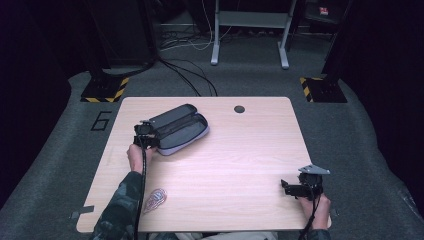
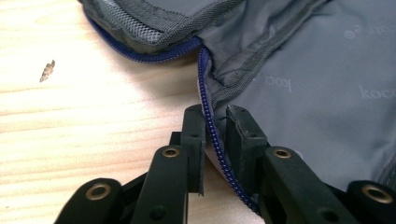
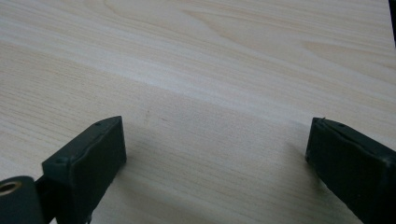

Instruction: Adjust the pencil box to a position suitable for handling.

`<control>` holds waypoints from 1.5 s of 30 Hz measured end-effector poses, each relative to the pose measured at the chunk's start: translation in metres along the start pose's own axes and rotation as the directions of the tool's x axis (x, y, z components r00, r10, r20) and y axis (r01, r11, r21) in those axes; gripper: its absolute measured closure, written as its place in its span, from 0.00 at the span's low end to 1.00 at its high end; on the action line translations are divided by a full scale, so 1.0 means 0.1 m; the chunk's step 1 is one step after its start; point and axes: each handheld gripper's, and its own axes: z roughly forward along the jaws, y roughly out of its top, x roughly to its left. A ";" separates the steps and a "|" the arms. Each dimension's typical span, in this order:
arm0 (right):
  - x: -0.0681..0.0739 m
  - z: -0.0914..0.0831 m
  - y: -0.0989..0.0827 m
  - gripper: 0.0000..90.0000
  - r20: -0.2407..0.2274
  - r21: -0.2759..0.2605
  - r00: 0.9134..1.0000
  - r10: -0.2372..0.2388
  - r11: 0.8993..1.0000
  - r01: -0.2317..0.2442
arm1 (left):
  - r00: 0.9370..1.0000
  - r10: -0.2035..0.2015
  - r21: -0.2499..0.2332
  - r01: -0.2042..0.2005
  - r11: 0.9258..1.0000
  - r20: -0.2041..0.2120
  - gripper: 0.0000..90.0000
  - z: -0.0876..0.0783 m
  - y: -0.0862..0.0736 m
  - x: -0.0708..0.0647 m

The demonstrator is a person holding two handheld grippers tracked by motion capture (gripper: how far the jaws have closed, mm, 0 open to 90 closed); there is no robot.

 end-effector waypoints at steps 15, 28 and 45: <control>0.00 0.00 0.00 0.06 -0.002 0.000 1.000 -0.003 1.000 0.003 | 0.999 0.051 -0.008 -0.050 0.999 0.020 0.91 0.02 0.01 -0.07; 0.00 0.00 0.00 0.06 -0.003 -0.002 1.000 -0.004 1.000 0.004 | 0.990 0.089 -0.029 -0.087 0.996 0.110 0.91 0.04 -0.01 -0.23; 0.00 0.00 0.00 0.07 -0.008 -0.008 1.000 -0.008 1.000 0.008 | 0.960 0.209 -0.051 -0.203 0.978 0.187 0.91 0.10 0.03 -0.59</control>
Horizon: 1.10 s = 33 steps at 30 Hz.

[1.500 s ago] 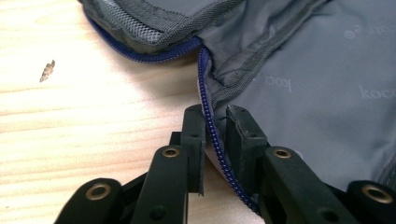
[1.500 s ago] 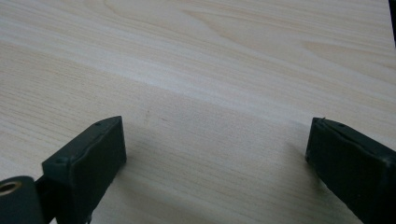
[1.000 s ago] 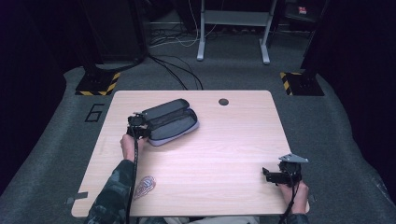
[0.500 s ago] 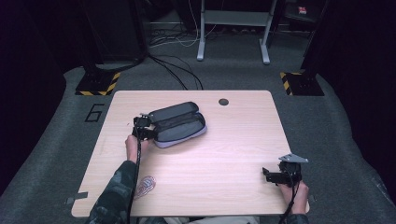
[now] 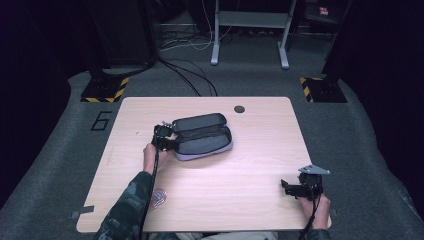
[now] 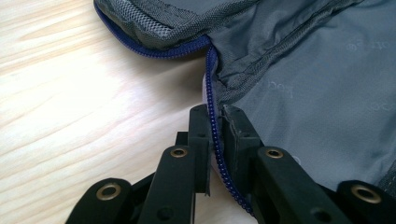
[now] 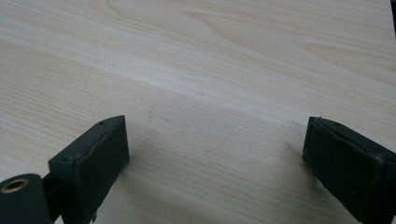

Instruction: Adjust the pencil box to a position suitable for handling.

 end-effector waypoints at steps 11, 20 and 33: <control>0.00 0.00 0.00 0.07 0.001 0.001 1.000 0.002 1.000 -0.002 | 0.997 0.060 0.000 -0.060 0.998 0.053 0.91 0.04 0.03 -0.13; 0.00 0.00 0.00 0.07 0.001 -0.001 1.000 0.001 1.000 -0.001 | 0.992 0.112 -0.003 -0.112 0.994 0.066 0.91 0.04 0.02 -0.15; 0.00 0.00 0.00 0.07 0.000 -0.003 1.000 -0.001 1.000 0.001 | 0.984 0.140 -0.019 -0.139 0.990 0.111 0.91 0.04 0.00 -0.16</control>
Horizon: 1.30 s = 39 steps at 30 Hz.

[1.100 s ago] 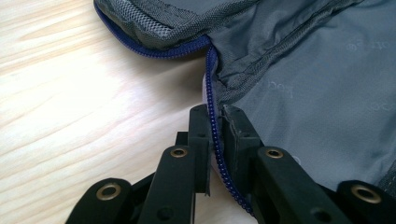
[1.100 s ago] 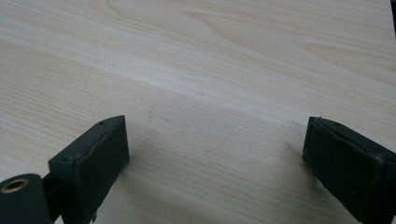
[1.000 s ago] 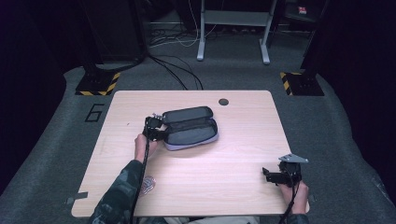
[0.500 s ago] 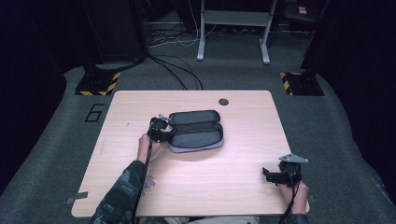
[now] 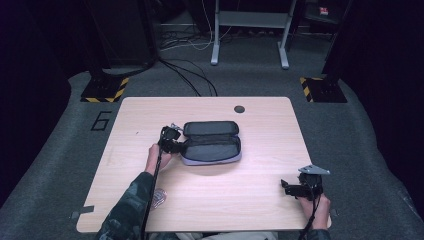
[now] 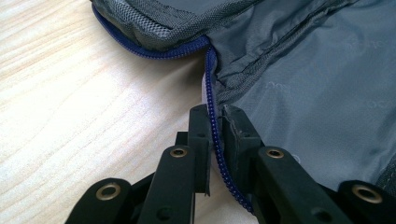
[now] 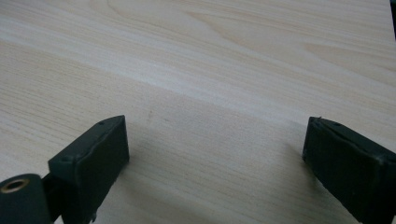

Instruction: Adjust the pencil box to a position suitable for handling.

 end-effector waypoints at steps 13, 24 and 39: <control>0.00 0.00 0.00 0.07 0.002 0.001 1.000 0.000 1.000 0.000 | 1.000 0.005 -0.012 -0.005 1.000 0.016 0.80 -0.01 0.01 0.04; 0.00 0.00 0.00 0.07 0.002 0.001 1.000 0.000 1.000 0.000 | 1.000 -0.010 -0.056 0.010 0.998 0.016 0.19 -0.27 -0.07 0.11; 0.00 0.00 0.00 0.07 0.006 0.004 1.000 -0.009 1.000 0.009 | 1.000 0.024 -0.162 -0.025 0.986 -0.003 0.03 -0.83 -0.44 0.02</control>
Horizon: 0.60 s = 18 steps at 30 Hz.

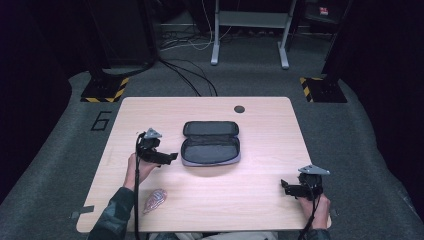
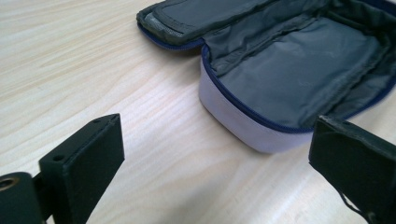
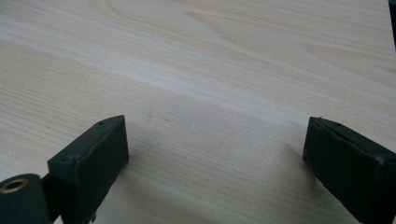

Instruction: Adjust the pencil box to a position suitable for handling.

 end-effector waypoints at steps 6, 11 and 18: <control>0.01 0.01 0.00 0.01 0.006 0.005 1.000 -0.004 1.000 0.004 | 0.999 0.002 -0.036 -0.003 0.999 -0.032 0.01 -0.20 -0.16 -0.08; 0.01 0.02 0.01 0.00 0.005 0.009 1.000 0.004 1.000 -0.004 | 0.998 0.008 -0.044 -0.011 0.999 -0.066 0.00 -0.30 -0.33 -0.11; 0.01 0.02 0.01 0.00 0.003 0.009 1.000 0.003 1.000 -0.003 | 0.995 0.009 -0.047 -0.014 0.999 -0.097 0.00 -0.41 -0.56 -0.14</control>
